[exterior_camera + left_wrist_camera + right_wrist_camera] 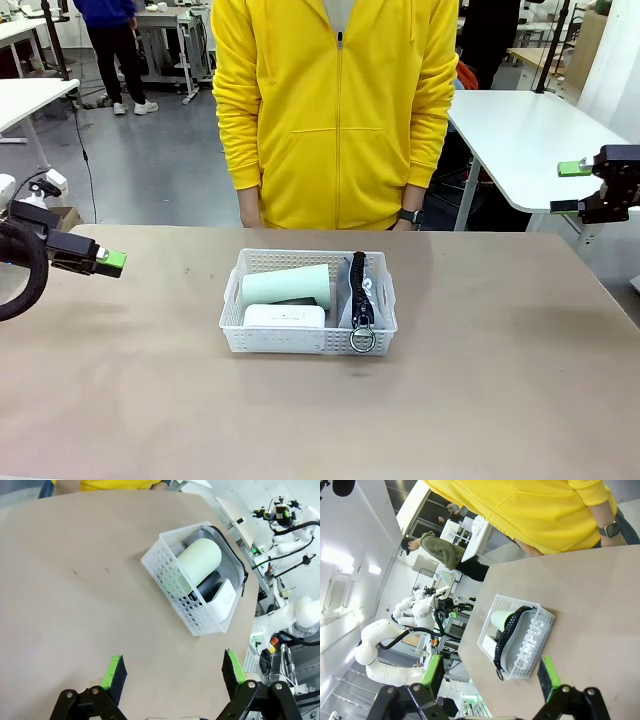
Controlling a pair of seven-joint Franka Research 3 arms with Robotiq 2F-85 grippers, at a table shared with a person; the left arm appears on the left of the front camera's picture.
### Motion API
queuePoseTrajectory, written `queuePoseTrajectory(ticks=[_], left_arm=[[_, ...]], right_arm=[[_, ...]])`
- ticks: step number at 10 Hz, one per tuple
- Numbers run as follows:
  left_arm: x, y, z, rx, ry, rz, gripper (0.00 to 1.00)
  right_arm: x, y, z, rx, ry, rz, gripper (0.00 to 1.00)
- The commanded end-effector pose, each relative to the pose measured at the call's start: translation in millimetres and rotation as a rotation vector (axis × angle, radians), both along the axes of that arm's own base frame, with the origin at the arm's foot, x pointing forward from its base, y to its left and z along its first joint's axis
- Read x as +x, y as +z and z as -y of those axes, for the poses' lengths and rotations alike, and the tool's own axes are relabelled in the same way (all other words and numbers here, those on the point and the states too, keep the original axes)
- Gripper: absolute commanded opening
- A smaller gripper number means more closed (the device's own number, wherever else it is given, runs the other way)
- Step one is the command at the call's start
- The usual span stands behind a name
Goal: Efficiently arrange items inside the basket to fit them all.
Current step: Pick up the Reusable plastic cup and place it inside the Organizing basket.
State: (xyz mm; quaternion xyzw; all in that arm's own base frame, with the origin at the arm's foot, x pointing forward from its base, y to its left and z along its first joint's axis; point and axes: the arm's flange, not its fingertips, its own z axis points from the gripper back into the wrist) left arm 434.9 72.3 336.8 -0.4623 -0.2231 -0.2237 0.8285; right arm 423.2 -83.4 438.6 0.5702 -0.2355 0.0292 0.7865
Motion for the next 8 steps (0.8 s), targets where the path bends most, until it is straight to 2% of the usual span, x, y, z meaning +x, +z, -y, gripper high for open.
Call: queuePoseTrajectory(ticks=[1, 8], left_arm=[[-2.2, 4.8, -0.6, 0.017, 0.001, -0.011, 1.0], [-2.2, 4.8, -0.6, 0.017, 0.001, -0.011, 1.0]], right_arm=[[-1.7, 1.8, 1.4, -0.005, 0.01, 0.006, 1.0], [-1.7, 1.8, 1.4, -0.005, 0.01, 0.006, 1.0]])
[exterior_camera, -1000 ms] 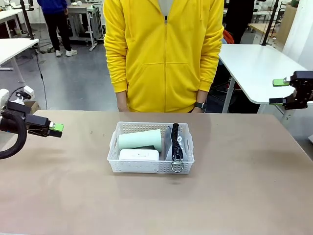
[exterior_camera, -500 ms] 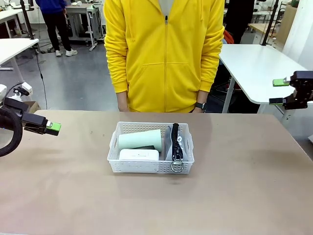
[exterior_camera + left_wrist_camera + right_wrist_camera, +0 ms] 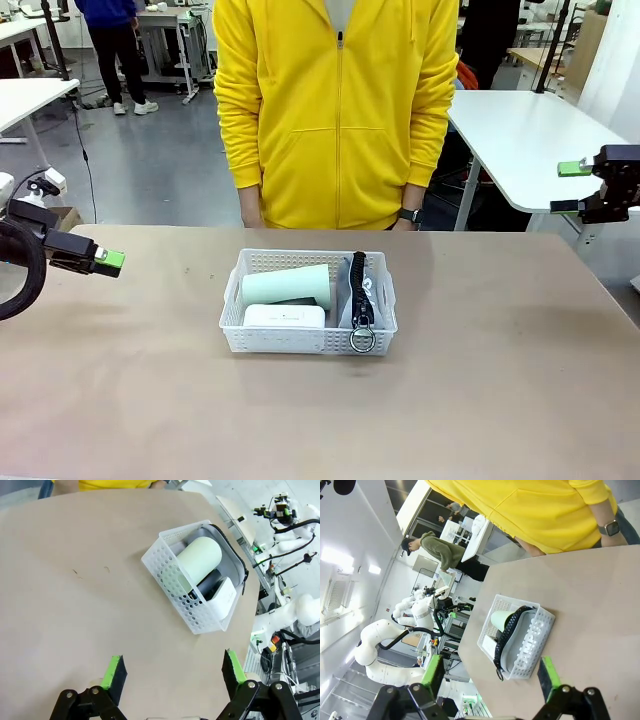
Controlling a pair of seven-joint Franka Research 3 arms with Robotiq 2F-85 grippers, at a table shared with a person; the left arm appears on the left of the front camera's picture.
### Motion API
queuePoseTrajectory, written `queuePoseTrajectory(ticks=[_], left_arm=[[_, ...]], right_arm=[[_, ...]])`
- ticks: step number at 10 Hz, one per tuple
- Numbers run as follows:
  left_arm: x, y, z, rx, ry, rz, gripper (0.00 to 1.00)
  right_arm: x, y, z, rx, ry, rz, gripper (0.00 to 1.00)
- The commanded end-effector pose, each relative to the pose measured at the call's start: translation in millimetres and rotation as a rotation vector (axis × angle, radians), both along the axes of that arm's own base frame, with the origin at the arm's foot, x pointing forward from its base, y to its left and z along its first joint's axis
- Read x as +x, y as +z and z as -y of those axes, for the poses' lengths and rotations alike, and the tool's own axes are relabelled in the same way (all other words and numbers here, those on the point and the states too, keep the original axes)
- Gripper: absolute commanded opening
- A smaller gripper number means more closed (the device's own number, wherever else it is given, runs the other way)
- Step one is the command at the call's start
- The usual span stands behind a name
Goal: Efficiently arrange items inside the basket to fit them all.
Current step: Pick up the Reusable plastic cup and place it inside the Organizing basket.
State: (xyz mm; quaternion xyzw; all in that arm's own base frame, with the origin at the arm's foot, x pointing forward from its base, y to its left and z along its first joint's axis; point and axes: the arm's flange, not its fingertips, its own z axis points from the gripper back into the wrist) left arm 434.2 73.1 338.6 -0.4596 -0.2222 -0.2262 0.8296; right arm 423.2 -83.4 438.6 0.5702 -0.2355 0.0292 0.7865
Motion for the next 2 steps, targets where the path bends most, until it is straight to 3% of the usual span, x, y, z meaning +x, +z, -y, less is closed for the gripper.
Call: queuePoseTrajectory(ticks=[1, 2], left_arm=[[-1.6, 3.0, 0.2, 0.01, 0.005, -0.013, 1.0], [-1.6, 3.0, 0.2, 0.01, 0.005, -0.013, 1.0]], right_arm=[[-1.7, 1.8, 1.4, -0.005, 0.01, 0.006, 1.0], [-1.7, 1.8, 1.4, -0.005, 0.01, 0.006, 1.0]])
